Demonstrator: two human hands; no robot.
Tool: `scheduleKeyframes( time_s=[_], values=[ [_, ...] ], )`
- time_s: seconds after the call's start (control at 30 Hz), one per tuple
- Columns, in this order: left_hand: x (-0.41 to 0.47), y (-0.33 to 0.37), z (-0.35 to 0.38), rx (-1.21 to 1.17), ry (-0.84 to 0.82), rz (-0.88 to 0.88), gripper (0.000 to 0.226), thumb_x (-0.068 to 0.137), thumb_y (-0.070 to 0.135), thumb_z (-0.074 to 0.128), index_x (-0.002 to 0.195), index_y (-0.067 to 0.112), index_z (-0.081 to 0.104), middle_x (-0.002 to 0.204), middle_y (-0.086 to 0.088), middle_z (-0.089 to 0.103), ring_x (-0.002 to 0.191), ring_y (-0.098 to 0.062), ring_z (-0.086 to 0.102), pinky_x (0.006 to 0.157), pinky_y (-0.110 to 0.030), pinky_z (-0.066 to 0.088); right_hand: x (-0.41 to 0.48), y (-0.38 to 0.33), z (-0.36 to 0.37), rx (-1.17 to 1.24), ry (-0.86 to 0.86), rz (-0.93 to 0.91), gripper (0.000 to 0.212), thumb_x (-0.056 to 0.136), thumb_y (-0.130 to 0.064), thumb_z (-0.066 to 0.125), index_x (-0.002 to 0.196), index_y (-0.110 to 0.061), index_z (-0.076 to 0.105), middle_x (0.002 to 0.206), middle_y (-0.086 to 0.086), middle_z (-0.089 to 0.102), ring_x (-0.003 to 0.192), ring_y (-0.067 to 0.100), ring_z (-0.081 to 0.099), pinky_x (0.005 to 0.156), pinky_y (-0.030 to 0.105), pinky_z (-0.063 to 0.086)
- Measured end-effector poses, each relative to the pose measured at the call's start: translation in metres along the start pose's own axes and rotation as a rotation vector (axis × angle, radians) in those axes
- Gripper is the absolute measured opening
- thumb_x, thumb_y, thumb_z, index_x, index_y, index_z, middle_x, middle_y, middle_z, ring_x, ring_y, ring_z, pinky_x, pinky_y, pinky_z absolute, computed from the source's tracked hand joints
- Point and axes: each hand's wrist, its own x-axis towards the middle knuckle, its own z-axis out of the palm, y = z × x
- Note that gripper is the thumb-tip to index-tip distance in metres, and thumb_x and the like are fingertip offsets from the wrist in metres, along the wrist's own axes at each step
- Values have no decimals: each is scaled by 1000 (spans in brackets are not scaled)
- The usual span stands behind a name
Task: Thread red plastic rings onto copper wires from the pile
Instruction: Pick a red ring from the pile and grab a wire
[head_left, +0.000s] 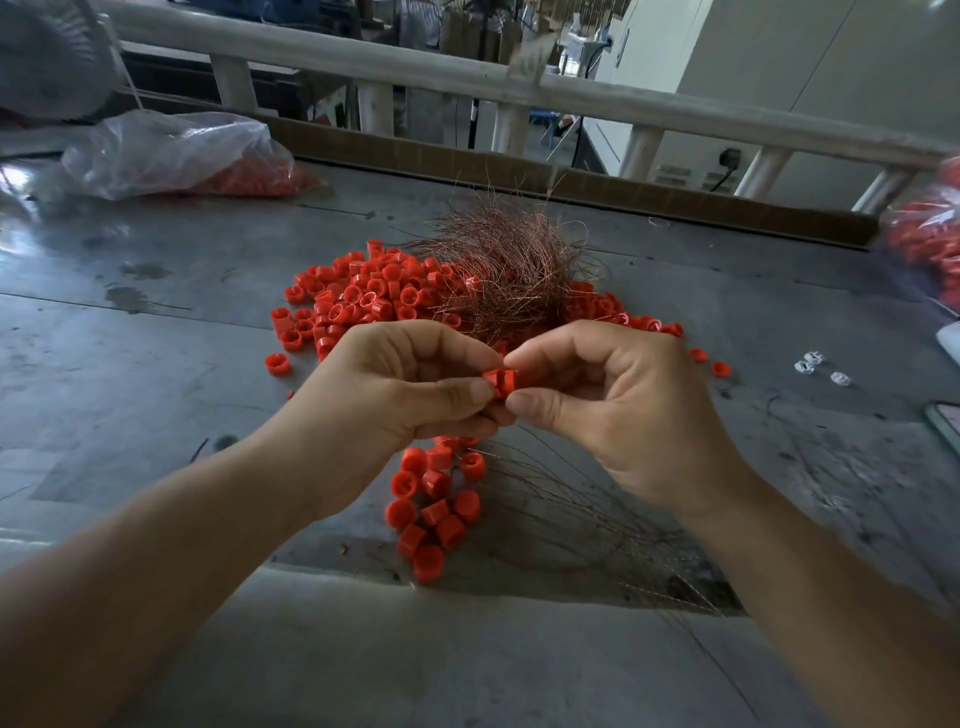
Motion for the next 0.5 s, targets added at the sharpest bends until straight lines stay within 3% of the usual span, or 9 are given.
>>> scheduleKeyframes(
  time_s=[0.33, 0.5],
  values=[
    [0, -2, 1, 45, 16, 4, 13, 57, 5, 63, 66, 12, 70, 66, -11, 70, 60, -18, 69, 54, -18, 53, -1, -3, 1, -131, 4, -29, 26, 67, -8, 76, 79, -29, 66, 76, -11, 69, 72, 3, 66, 67, 17, 54],
    [-1, -2, 0, 68, -26, -4, 17, 58, 7, 63, 67, 16, 73, 69, -10, 71, 64, -19, 70, 57, -20, 55, -2, -6, 1, -159, 5, -22, 22, 66, -8, 77, 80, -22, 67, 76, -9, 69, 71, 3, 66, 66, 17, 54]
  ],
)
